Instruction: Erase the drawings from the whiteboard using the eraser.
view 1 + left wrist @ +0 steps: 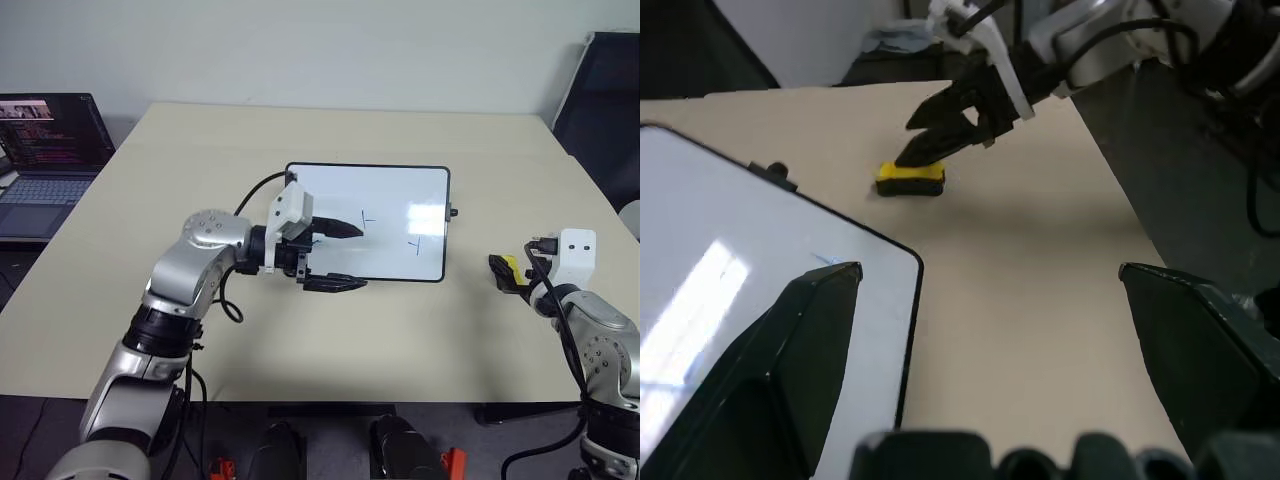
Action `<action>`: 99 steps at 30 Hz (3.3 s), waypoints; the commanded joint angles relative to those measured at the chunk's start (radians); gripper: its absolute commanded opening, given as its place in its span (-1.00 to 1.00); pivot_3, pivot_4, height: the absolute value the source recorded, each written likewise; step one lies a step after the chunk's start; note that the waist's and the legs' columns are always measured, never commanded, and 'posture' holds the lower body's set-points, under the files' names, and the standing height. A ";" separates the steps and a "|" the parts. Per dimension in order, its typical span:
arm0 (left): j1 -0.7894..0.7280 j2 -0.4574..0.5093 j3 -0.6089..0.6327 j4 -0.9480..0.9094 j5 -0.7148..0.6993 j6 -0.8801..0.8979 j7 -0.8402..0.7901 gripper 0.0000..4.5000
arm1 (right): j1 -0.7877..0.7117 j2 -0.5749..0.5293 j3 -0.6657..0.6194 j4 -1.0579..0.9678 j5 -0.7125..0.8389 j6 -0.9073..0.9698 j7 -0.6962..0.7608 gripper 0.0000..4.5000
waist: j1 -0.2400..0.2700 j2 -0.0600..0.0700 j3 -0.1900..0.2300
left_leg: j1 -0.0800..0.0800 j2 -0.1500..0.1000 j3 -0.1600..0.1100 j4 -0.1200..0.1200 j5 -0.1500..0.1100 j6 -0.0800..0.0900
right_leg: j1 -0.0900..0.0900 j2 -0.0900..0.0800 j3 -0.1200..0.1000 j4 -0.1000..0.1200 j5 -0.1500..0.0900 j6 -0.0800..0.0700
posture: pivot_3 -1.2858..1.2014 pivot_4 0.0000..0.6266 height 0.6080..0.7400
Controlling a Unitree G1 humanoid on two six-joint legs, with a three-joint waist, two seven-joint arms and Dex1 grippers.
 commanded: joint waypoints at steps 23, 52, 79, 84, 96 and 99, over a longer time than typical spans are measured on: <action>-0.027 -0.010 0.001 -0.021 0.026 -0.016 0.013 1.00 | -0.129 -0.008 0.055 0.279 -0.081 -0.156 0.064 0.99 | -0.008 0.002 0.001 | 0.001 0.001 -0.001 0.000 0.000 0.000 | 0.000 0.001 0.001 0.002 0.003 0.006 | 0.03 -0.52 1.00; 0.264 0.152 0.193 -0.189 -0.015 0.116 0.186 1.00 | 0.088 -0.030 0.206 -0.245 -0.073 -0.137 0.165 -0.44 | -0.006 0.002 0.001 | 0.001 0.001 -0.001 0.000 0.000 0.000 | -0.001 0.002 0.000 0.002 0.000 0.001 | 0.03 -0.52 1.00; 0.343 0.165 0.126 -0.250 -0.033 0.079 0.154 1.00 | -0.231 -0.071 0.664 0.045 -0.488 -0.266 0.260 -0.44 | -0.005 0.000 0.002 | 0.000 0.001 -0.001 0.004 0.000 0.000 | 0.000 0.001 0.000 0.003 0.000 0.001 | 0.03 -0.52 1.00; 0.330 0.159 0.119 -0.226 -0.030 0.064 0.150 1.00 | -0.203 -0.092 0.649 0.024 -0.507 -0.241 0.292 -0.44 | -0.006 0.000 0.001 | 0.001 0.001 -0.001 0.006 0.000 0.000 | 0.001 0.001 0.000 0.004 0.000 0.001 | 0.03 -0.52 1.00; 0.344 0.146 0.106 -0.167 -0.019 0.009 0.122 1.00 | -0.174 -0.116 0.649 -0.015 -0.508 -0.166 0.353 -0.44 | -0.006 -0.001 0.001 | 0.001 0.001 -0.001 0.013 0.000 0.000 | 0.004 0.001 0.001 0.004 0.000 0.001 | 0.03 -0.52 1.00; 0.348 0.149 0.110 -0.166 -0.019 0.006 0.119 1.00 | -0.158 -0.151 0.677 -0.045 -0.521 -0.159 0.397 -0.44 | -0.007 -0.001 0.001 | 0.001 0.001 -0.001 0.012 0.000 0.000 | 0.004 0.001 0.001 0.004 0.000 0.001 | 0.03 -0.52 1.00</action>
